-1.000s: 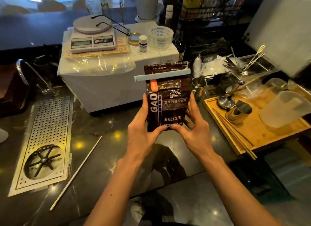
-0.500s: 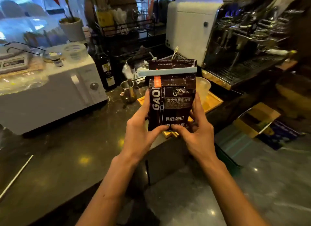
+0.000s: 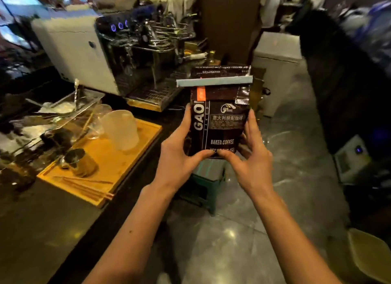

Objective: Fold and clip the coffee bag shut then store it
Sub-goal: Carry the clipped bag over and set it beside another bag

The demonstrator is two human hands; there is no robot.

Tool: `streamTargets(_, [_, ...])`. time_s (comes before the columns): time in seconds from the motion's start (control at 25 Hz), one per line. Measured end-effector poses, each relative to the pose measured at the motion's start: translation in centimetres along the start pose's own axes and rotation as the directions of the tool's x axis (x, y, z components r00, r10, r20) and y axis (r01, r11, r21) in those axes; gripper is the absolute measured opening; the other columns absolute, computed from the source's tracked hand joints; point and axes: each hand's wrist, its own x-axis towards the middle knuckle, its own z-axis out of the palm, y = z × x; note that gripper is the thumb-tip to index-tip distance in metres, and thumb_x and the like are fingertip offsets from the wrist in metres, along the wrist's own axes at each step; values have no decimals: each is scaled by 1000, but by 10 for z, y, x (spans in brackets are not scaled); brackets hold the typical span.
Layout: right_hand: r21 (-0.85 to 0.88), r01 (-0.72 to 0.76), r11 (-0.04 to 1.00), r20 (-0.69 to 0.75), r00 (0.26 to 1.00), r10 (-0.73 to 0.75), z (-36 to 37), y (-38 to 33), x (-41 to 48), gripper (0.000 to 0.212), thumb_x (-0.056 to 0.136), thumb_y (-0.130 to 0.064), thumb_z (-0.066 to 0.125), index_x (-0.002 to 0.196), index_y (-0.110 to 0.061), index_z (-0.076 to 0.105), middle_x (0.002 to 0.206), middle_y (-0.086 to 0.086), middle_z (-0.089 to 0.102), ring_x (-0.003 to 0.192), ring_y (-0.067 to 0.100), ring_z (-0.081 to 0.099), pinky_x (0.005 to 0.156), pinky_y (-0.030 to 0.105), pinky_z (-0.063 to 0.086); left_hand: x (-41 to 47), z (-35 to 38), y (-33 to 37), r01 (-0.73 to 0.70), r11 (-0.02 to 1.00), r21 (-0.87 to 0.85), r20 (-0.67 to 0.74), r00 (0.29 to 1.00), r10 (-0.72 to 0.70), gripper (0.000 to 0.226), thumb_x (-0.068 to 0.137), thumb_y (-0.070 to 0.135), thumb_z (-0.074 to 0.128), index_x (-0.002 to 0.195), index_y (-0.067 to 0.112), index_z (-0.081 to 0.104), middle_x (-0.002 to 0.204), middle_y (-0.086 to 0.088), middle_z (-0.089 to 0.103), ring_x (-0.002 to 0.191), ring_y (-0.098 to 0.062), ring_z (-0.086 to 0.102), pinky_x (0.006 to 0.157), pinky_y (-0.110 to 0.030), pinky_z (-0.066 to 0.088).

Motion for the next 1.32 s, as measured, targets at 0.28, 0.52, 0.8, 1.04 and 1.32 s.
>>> streamTargets(0.28, [-195, -122, 973, -320, 946, 54, -62, 2, 3, 103, 78, -7, 80, 150, -40, 15, 124, -49, 44, 120, -19, 48, 99, 13, 45, 67, 77, 3, -135, 957, -256, 241, 950, 199, 109, 75, 24, 84, 157, 21, 12, 143, 20, 41, 134, -1, 46, 110, -22, 41])
streamTargets(0.52, [-288, -184, 940, -507, 862, 14, -54, 2, 24, 104, 78, -11, 81, 150, -43, 14, 128, -50, 41, 126, -16, 44, 103, 17, 43, 117, 95, -11, -183, 908, -378, 337, 886, 319, 109, 74, 29, 83, 156, 25, 11, 141, 17, 43, 132, -1, 45, 109, -19, 40])
streamTargets(0.8, [-337, -254, 907, -567, 823, 20, -77, 14, 41, 103, 79, -12, 80, 152, -37, 12, 138, -37, 39, 128, -13, 44, 103, 10, 39, 147, 137, -11, -144, 873, -465, 395, 849, 351, 109, 74, 24, 84, 156, 27, 13, 140, 26, 40, 132, 3, 45, 104, -13, 40])
streamTargets(1.04, [-339, -303, 891, -618, 786, 32, -134, 48, 53, 104, 79, -15, 79, 144, -55, 8, 139, -37, 37, 130, -12, 43, 110, 26, 42, 171, 211, 5, -134, 869, -477, 458, 805, 376, 108, 75, 25, 84, 156, 28, 14, 132, 42, 35, 124, 18, 42, 103, -13, 40])
streamTargets(1.32, [-306, -300, 903, -667, 745, 22, -263, 105, 87, 101, 81, -16, 78, 149, -47, 10, 148, -21, 40, 133, -7, 43, 112, 32, 41, 218, 339, 61, -161, 866, -473, 479, 778, 407, 107, 77, 25, 83, 156, 30, 11, 133, 43, 31, 124, 22, 39, 104, -9, 36])
